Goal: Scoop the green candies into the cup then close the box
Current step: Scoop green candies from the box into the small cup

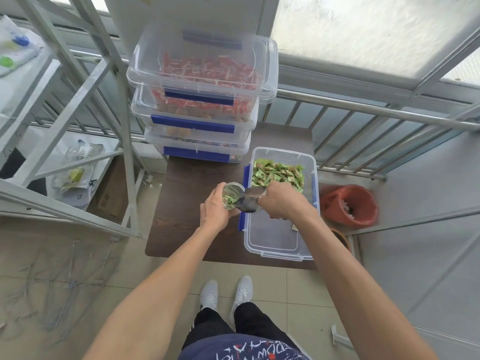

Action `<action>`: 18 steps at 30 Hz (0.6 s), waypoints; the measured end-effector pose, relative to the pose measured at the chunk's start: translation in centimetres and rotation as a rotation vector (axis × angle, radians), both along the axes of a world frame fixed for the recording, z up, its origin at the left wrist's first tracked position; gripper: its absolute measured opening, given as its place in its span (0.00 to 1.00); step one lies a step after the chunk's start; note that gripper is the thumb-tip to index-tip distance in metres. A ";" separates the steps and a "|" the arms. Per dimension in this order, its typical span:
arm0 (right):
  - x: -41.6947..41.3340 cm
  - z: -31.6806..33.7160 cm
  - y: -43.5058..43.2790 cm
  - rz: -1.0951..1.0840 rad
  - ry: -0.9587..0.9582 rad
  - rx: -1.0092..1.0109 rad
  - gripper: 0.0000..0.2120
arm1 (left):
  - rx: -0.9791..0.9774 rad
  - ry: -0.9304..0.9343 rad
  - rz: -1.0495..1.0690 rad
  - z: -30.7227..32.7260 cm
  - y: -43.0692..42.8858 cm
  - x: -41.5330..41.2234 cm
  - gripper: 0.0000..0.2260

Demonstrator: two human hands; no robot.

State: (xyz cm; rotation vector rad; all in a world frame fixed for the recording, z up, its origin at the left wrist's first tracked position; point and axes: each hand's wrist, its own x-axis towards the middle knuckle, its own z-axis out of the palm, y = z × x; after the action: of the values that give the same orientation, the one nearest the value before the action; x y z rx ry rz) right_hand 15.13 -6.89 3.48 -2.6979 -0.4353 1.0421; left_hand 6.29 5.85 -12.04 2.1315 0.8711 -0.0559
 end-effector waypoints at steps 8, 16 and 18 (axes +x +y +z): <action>0.2 -1.5 -3.9 -0.182 -0.094 0.129 0.19 | -0.061 0.032 0.066 -0.1 0.1 -0.2 0.37; -1.3 -6.5 -9.9 -0.414 -0.003 0.024 0.21 | -0.056 0.021 0.056 0.1 -0.3 0.2 0.37; -2.0 -6.9 -10.9 -0.463 0.035 -0.007 0.19 | -0.068 -0.007 0.073 0.2 -0.6 0.2 0.37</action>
State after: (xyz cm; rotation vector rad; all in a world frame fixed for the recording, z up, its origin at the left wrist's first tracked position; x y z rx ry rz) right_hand 13.10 -17.78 -3.39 -2.5933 0.1957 0.9469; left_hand 6.52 5.29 -11.88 2.0341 0.9287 -0.0397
